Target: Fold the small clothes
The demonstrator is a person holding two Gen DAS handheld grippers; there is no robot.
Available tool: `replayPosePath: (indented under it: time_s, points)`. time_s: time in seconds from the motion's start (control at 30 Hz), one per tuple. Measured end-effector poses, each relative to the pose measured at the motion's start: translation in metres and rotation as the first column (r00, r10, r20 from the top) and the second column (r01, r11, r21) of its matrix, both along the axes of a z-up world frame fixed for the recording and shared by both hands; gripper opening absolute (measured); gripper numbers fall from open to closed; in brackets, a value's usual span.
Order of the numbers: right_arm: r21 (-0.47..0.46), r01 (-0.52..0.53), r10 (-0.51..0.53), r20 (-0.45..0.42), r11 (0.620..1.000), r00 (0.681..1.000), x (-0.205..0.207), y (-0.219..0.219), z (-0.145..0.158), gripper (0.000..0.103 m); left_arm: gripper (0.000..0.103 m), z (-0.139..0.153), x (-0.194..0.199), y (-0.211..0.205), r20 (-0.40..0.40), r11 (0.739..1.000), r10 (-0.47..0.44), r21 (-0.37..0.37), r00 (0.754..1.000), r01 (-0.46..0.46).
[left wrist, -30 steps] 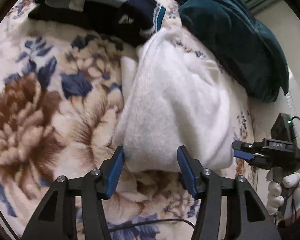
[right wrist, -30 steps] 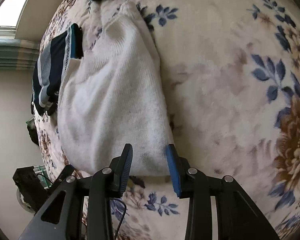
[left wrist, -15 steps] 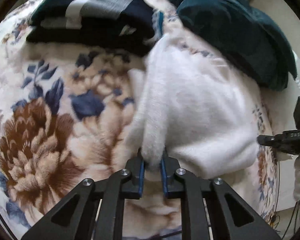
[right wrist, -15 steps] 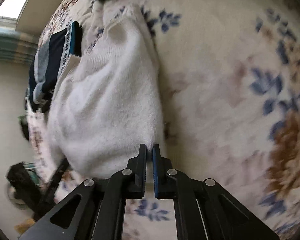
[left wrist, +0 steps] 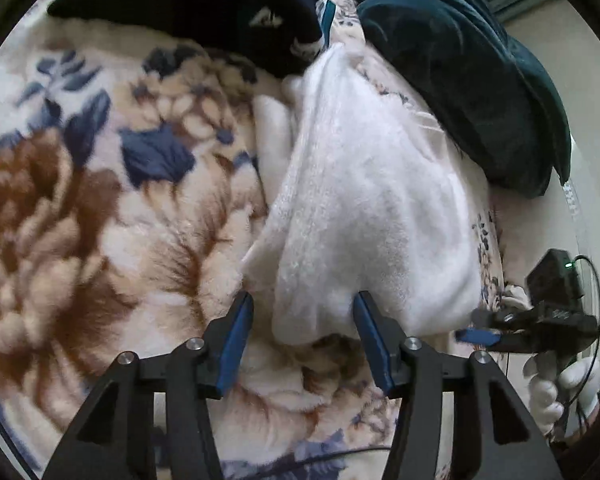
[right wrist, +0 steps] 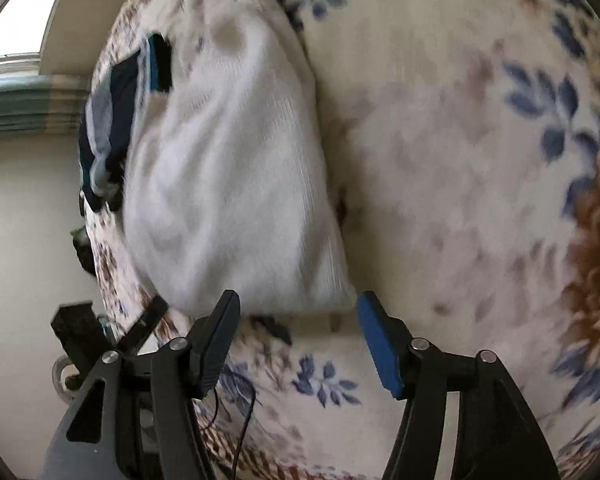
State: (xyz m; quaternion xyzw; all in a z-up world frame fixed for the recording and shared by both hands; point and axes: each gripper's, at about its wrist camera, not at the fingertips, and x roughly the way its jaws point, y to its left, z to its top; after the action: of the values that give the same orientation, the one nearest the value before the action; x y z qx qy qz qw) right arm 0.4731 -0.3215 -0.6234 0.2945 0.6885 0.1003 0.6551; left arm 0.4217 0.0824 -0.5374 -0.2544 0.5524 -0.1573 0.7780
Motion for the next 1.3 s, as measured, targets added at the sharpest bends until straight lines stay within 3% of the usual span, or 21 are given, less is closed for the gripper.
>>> replayPosePath:
  time_s: [0.1, 0.13, 0.17, 0.23, 0.3, 0.33, 0.4, 0.43, 0.47, 0.5, 0.57, 0.67, 0.77, 0.87, 0.93, 1.03, 1.1, 1.23, 1.27, 1.3]
  points:
    - [0.023, -0.003, 0.004, -0.059, 1.000, 0.998, 0.000, 0.011, -0.031, 0.062, 0.050, -0.004, 0.010, -0.002, -0.001, 0.999, 0.012, 0.051, 1.000, -0.012]
    - [0.036, 0.025, -0.023, -0.047, 0.999, 0.999, 0.000, 0.012, -0.036, 0.044, 0.050, -0.006, 0.016, 0.001, -0.006, 0.998, 0.021, 0.053, 1.000, -0.021]
    - [0.018, 0.038, -0.037, -0.038, 0.999, 0.999, 0.002, 0.013, -0.039, 0.033, 0.052, -0.009, 0.021, 0.005, -0.012, 0.998, 0.033, 0.045, 0.999, -0.033]
    - [-0.074, 0.022, -0.024, -0.030, 0.997, 0.999, 0.008, 0.016, -0.037, 0.031, 0.052, -0.010, 0.025, 0.011, -0.044, 0.998, 0.053, 0.017, 0.998, -0.052]
    - [-0.086, -0.002, 0.000, -0.030, 0.996, 1.000, 0.011, 0.018, -0.034, 0.031, 0.051, -0.001, 0.018, 0.012, -0.061, 0.998, 0.058, 0.005, 0.996, -0.058]
    - [-0.084, -0.015, 0.012, -0.032, 0.996, 0.999, 0.011, 0.020, -0.032, 0.032, 0.057, 0.007, 0.010, 0.013, -0.065, 0.997, 0.070, -0.009, 0.995, -0.071]
    - [-0.053, -0.034, 0.030, -0.066, 0.998, 0.997, 0.008, 0.021, -0.025, 0.042, 0.080, 0.020, -0.009, 0.014, -0.072, 0.990, 0.108, -0.083, 0.992, -0.113]
    - [-0.054, -0.038, 0.034, -0.077, 0.998, 0.996, 0.007, 0.019, -0.020, 0.053, 0.087, 0.022, -0.020, 0.015, -0.089, 0.976, 0.151, -0.146, 0.985, -0.163]
    - [-0.050, -0.024, 0.021, -0.062, 0.998, 0.998, 0.005, 0.013, -0.012, 0.066, 0.088, 0.021, -0.030, 0.015, -0.127, 0.944, 0.203, -0.239, 0.971, -0.229]
    - [-0.045, -0.006, 0.004, -0.041, 0.999, 0.999, 0.003, 0.009, -0.002, 0.073, 0.088, 0.015, -0.036, 0.012, -0.168, 0.908, 0.238, -0.311, 0.957, -0.281]
    - [-0.012, 0.039, -0.039, 0.004, 0.999, 0.999, 0.001, -0.004, 0.012, 0.095, 0.088, -0.007, -0.040, -0.002, -0.263, 0.804, 0.296, -0.451, 0.918, -0.388]
    - [0.031, 0.110, -0.112, 0.050, 0.993, 0.992, 0.009, -0.021, 0.015, 0.099, 0.088, -0.038, -0.028, -0.028, -0.341, 0.728, 0.341, -0.494, 0.876, -0.476]
    - [0.072, 0.156, -0.161, 0.059, 0.985, 0.985, 0.027, -0.033, 0.003, 0.101, 0.088, -0.062, -0.013, -0.045, -0.391, 0.676, 0.396, -0.488, 0.831, -0.552]
    - [0.112, 0.147, -0.158, 0.096, 0.983, 0.983, 0.056, -0.039, -0.009, 0.101, 0.093, -0.062, 0.002, -0.053, -0.394, 0.671, 0.444, -0.450, 0.805, -0.590]
    - [0.137, 0.117, -0.133, 0.115, 0.984, 0.984, 0.075, -0.035, -0.016, 0.101, 0.093, -0.057, 0.009, -0.059, -0.384, 0.688, 0.466, -0.408, 0.797, -0.599]
    - [0.166, 0.061, -0.080, 0.112, 0.984, 0.991, 0.114, -0.030, -0.037, 0.101, 0.093, -0.055, 0.008, -0.059, -0.395, 0.669, 0.491, -0.400, 0.776, -0.627]
    - [0.189, 0.035, -0.055, 0.100, 0.981, 0.993, 0.135, -0.020, -0.053, 0.101, 0.093, -0.055, 0.007, -0.057, -0.397, 0.665, 0.487, -0.409, 0.778, -0.625]
    - [0.237, 0.005, -0.024, 0.076, 0.971, 0.997, 0.168, -0.002, -0.074, 0.103, 0.093, -0.055, 0.017, -0.054, -0.385, 0.688, 0.459, -0.415, 0.801, -0.595]
    - [0.251, 0.009, -0.034, 0.096, 0.968, 0.995, 0.172, 0.002, -0.072, 0.097, 0.093, -0.054, 0.021, -0.052, -0.380, 0.698, 0.452, -0.412, 0.807, -0.585]
    - [0.242, -0.005, -0.022, 0.108, 0.970, 0.994, 0.175, 0.007, -0.070, 0.085, 0.093, -0.052, 0.023, -0.050, -0.369, 0.714, 0.446, -0.403, 0.815, -0.573]
